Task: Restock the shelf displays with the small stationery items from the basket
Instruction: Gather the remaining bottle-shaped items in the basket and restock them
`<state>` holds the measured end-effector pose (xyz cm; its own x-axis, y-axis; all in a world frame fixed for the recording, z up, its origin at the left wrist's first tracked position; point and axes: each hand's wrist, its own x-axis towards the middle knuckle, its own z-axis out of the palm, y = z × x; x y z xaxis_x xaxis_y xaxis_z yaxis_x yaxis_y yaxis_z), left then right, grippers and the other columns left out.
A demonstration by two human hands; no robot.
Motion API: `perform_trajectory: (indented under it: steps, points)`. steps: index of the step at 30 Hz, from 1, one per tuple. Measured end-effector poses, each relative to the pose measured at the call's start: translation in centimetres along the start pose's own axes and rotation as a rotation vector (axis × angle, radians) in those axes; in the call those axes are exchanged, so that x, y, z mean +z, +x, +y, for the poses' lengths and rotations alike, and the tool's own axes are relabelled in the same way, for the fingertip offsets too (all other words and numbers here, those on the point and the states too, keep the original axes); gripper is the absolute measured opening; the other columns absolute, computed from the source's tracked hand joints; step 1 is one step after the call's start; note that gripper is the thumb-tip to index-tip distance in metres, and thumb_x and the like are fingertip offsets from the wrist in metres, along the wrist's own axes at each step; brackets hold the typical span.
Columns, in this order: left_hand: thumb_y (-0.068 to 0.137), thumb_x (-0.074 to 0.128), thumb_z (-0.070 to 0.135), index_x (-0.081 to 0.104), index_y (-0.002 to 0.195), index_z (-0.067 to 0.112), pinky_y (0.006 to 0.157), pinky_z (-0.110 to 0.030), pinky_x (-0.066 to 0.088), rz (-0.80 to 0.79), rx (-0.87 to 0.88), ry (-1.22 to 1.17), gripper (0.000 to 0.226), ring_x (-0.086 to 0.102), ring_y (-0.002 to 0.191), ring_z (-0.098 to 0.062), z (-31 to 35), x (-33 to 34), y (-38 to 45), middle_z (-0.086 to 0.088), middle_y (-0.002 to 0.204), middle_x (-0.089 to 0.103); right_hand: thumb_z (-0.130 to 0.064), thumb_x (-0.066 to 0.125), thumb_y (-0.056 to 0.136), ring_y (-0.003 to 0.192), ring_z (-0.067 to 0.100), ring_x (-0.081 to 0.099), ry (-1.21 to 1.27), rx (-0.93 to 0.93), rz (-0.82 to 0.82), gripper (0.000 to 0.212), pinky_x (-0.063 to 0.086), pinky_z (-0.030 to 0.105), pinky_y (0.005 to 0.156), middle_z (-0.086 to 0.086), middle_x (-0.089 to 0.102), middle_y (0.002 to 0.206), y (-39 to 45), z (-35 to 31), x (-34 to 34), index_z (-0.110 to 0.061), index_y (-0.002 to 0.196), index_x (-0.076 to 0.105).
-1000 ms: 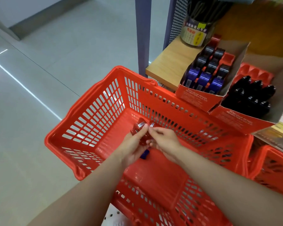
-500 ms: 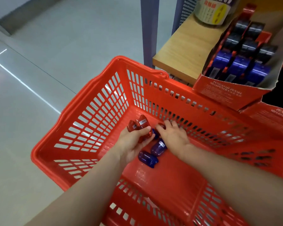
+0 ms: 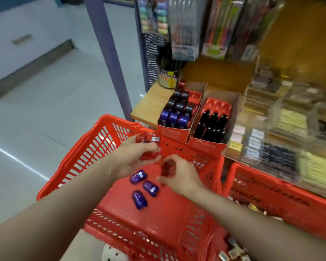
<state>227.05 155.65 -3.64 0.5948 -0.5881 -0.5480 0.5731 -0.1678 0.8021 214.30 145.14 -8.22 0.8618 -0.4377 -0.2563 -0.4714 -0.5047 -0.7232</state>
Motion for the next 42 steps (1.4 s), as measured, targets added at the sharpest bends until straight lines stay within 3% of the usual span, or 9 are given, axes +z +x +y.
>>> perform_trajectory:
  steps: [3,6,13,16,19,24,32,39,42]
  points:
    - [0.079,0.068,-0.012,0.069,0.088,0.011,0.075,-0.032,0.06,-0.023,0.131,0.03,0.025,0.068,0.077,-0.013,3.3,3.6,-2.4,-0.003,0.076,0.069,-0.031,0.091,0.061,0.064,0.003,0.062,0.073,-0.075,0.077,0.046,0.045,0.014,0.061,-0.014,0.067,0.083,-3.4,-1.7,-5.8,-0.033,0.091,0.056]
    - [0.079,0.071,-0.006,0.071,0.091,0.012,0.078,-0.031,0.06,0.083,0.215,0.003,0.022,0.07,0.08,-0.013,4.2,6.9,-3.6,-0.002,0.082,0.072,-0.024,0.091,0.062,0.057,0.004,0.062,0.158,-0.051,0.181,0.046,0.047,0.016,0.056,-0.014,0.065,0.086,-4.4,-2.4,-12.2,-0.033,0.088,0.054]
    - [0.08,0.078,0.008,0.07,0.099,0.017,0.087,-0.037,0.058,0.055,0.223,0.264,0.022,0.07,0.091,-0.018,3.5,12.7,-1.5,-0.002,0.094,0.073,-0.032,0.09,0.066,0.09,0.007,0.065,0.057,-0.039,0.371,0.042,0.05,0.018,0.076,-0.013,0.066,0.093,0.3,-2.4,-23.8,-0.029,0.098,0.062]
    - [0.081,0.079,0.013,0.07,0.102,0.019,0.078,-0.028,0.06,0.01,0.226,0.261,0.024,0.071,0.095,-0.015,4.3,13.5,0.5,-0.001,0.098,0.075,-0.033,0.084,0.075,0.093,0.007,0.064,-0.013,0.014,0.37,0.043,0.051,0.021,0.081,-0.006,0.067,0.103,4.0,-2.0,-24.4,-0.024,0.112,0.065]
    - [0.079,0.079,0.011,0.07,0.102,0.02,0.073,-0.024,0.058,-0.04,0.188,0.296,0.026,0.071,0.092,-0.013,4.9,13.3,2.4,0.003,0.095,0.075,-0.03,0.079,0.081,0.061,-0.003,0.065,-0.009,0.077,0.32,0.039,0.043,0.005,0.051,-0.01,0.065,0.087,7.5,-1.8,-23.4,-0.022,0.116,0.064]
    - [0.076,0.078,0.004,0.069,0.097,0.022,0.081,-0.028,0.058,-0.134,0.092,0.366,0.029,0.071,0.088,-0.013,4.4,12.2,4.3,0.006,0.082,0.073,-0.031,0.083,0.077,0.11,0.018,0.06,-0.25,0.06,0.201,0.038,0.05,0.028,0.093,0.001,0.065,0.123,11.2,-1.3,-20.7,-0.028,0.112,0.068]
    - [0.074,0.083,0.002,0.071,0.104,0.02,0.069,-0.02,0.057,-0.126,0.062,0.348,0.037,0.073,0.09,-0.01,4.6,12.0,5.0,0.002,0.096,0.077,-0.036,0.068,0.09,0.136,0.021,0.041,-0.406,0.034,0.075,0.044,0.035,0.031,0.109,0.0,0.048,0.146,13.0,-0.2,-19.3,-0.024,0.132,0.06]
    - [0.077,0.082,0.007,0.069,0.11,0.014,0.08,-0.035,0.061,-0.078,0.08,0.196,0.037,0.07,0.101,-0.017,4.6,12.3,4.4,-0.003,0.106,0.074,-0.039,0.067,0.09,0.126,0.022,0.05,-0.42,0.023,0.144,0.038,0.045,0.034,0.1,0.003,0.053,0.138,12.4,-0.7,-19.1,-0.027,0.126,0.063]
    - [0.079,0.08,0.004,0.068,0.112,0.013,0.077,-0.039,0.061,-0.099,0.123,0.122,0.037,0.067,0.105,-0.02,4.9,12.6,4.1,-0.006,0.11,0.072,-0.047,0.061,0.092,0.116,0.014,0.059,-0.26,-0.102,0.226,0.035,0.047,0.023,0.092,-0.006,0.066,0.124,10.4,-1.4,-21.4,-0.03,0.122,0.067]
